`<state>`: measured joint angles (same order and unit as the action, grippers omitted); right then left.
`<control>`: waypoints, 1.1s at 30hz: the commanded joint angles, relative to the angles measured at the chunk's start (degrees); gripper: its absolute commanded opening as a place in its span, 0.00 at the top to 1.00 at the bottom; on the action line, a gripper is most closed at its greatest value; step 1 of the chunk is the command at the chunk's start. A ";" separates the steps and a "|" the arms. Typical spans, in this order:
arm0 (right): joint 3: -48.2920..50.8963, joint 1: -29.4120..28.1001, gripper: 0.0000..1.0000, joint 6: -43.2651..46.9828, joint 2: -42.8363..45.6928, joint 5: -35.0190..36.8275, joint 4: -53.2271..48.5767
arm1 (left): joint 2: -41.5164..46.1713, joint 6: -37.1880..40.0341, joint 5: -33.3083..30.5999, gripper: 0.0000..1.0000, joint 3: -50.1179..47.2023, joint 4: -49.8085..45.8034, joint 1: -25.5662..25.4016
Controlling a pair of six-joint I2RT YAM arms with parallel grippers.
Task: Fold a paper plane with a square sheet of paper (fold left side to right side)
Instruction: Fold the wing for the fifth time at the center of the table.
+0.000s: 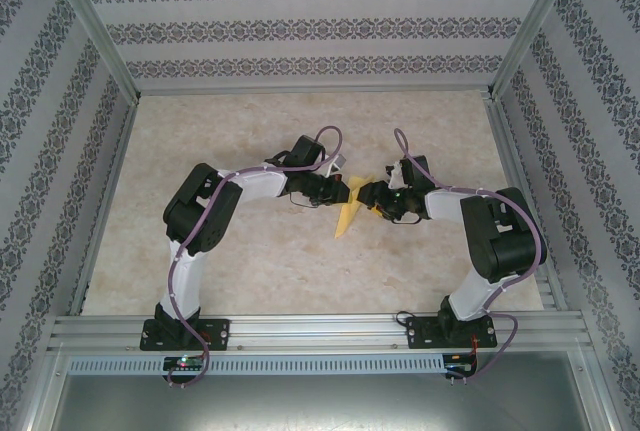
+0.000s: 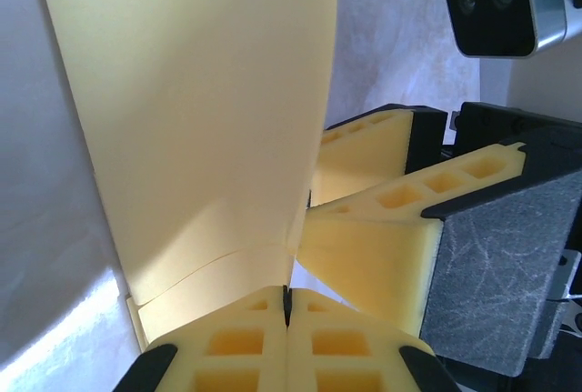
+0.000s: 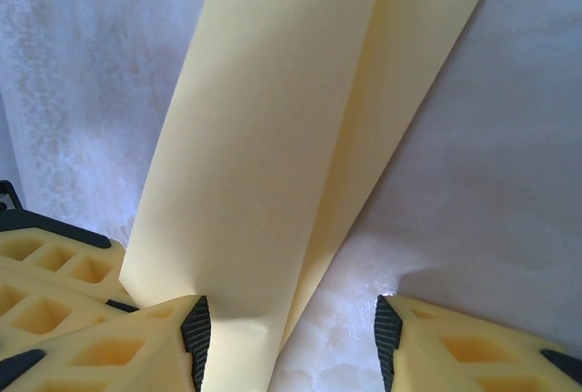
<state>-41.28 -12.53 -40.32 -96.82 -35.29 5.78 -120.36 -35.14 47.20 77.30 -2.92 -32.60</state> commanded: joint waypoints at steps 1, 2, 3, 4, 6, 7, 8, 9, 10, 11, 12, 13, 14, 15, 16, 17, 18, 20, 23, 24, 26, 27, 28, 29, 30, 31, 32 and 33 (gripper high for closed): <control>-0.81 -0.65 0.47 2.07 -2.01 3.51 -1.21 | -0.67 0.96 1.41 1.00 0.75 2.39 0.93; -0.91 -0.57 0.47 1.97 -2.19 3.57 -1.22 | -0.58 0.93 1.64 0.98 0.67 2.57 0.96; -1.04 -0.60 0.47 1.87 -2.32 3.71 -1.21 | -0.42 0.86 1.60 0.95 0.58 2.65 0.95; -1.13 -0.63 0.47 1.89 -2.45 3.84 -1.21 | -0.32 0.86 1.65 0.93 0.50 2.69 0.96; -1.34 -0.64 0.47 1.86 -2.67 3.95 -1.30 | -0.07 0.86 1.67 0.90 0.49 2.68 0.93; -1.44 -0.63 0.47 1.90 -2.72 4.00 -1.30 | 0.07 0.88 1.68 0.89 0.40 2.67 0.96; -1.53 -0.65 0.47 1.90 -2.81 4.00 -1.40 | 0.16 0.86 1.76 0.88 0.32 2.66 0.96; -1.61 -0.65 0.47 1.90 -2.92 4.00 -1.47 | 0.36 0.87 1.76 0.87 0.31 2.72 0.92; -1.69 -0.65 0.47 1.91 -2.99 4.00 -1.37 | 0.42 0.86 1.75 0.84 0.22 2.70 0.96; -1.72 -0.65 0.47 1.90 -3.03 3.96 -1.44 | 0.64 0.87 1.61 0.81 0.19 2.71 0.96; -1.79 -0.62 0.47 1.86 -3.11 3.98 -1.39 | 0.73 0.86 1.62 0.78 0.22 2.74 0.96; -1.76 -0.64 0.47 1.99 -3.12 4.00 -1.41 | 0.82 0.90 1.52 0.77 0.20 2.66 1.02; -1.71 -0.64 0.47 1.92 -3.12 4.01 -1.43 | 0.76 0.77 1.55 0.76 0.29 2.69 0.97; -1.79 -0.57 0.47 1.99 -3.21 3.92 -1.45 | 0.74 0.68 1.50 0.75 0.44 2.81 1.02; -1.75 -0.63 0.47 1.92 -3.21 3.95 -1.48 | 0.67 0.51 1.49 0.75 0.48 2.94 0.97; -1.69 -0.63 0.47 1.98 -3.20 3.99 -1.39 | 0.52 0.37 1.47 0.75 0.56 3.02 1.00; -1.70 -0.56 0.47 2.00 -3.21 3.91 -1.47 | 0.40 0.20 1.49 0.74 0.70 3.09 1.03; -1.70 -0.65 0.47 1.95 -3.22 3.91 -1.48 | 0.04 0.03 1.27 0.74 0.99 3.19 1.04; -1.69 -0.61 0.47 2.05 -3.29 3.65 -1.51 | -0.79 -0.27 1.22 0.74 1.62 3.36 1.13; -1.76 -0.60 0.47 2.07 -3.21 3.58 -1.49 | -1.02 -0.41 1.24 0.74 1.79 3.61 1.16; -1.70 -0.65 0.47 2.07 -3.20 3.61 -1.51 | -1.41 -0.63 1.29 0.75 2.12 3.76 1.16; -1.70 -0.60 0.47 2.08 -3.22 3.58 -1.50 | -1.52 -0.57 1.30 0.75 2.24 3.75 1.22; -1.63 -0.62 0.47 2.08 -3.11 3.64 -1.51 | -1.68 -0.58 1.29 0.76 2.49 3.64 1.21; -1.61 -0.58 0.47 2.08 -3.12 3.64 -1.48 | -1.77 -0.67 1.29 0.76 2.65 3.73 1.22; -1.64 -0.64 0.47 2.08 -3.19 3.58 -1.47 | -1.98 -0.68 1.24 0.77 2.85 3.65 1.18; -1.64 -0.62 0.47 2.09 -3.20 3.56 -1.52 | -2.07 -0.69 1.26 0.77 3.06 3.66 1.22; -1.65 -0.65 0.47 2.08 -3.17 3.56 -1.48 | -2.25 -0.65 1.29 0.78 3.25 3.63 1.22; -1.68 -0.62 0.47 2.10 -3.21 3.50 -1.54 | -2.44 -0.80 1.34 0.79 3.34 3.65 1.20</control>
<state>-42.65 -12.53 -40.29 -97.56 -35.20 3.73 -121.73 -35.40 47.81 79.00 -0.78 -32.49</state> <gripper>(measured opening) 0.528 0.219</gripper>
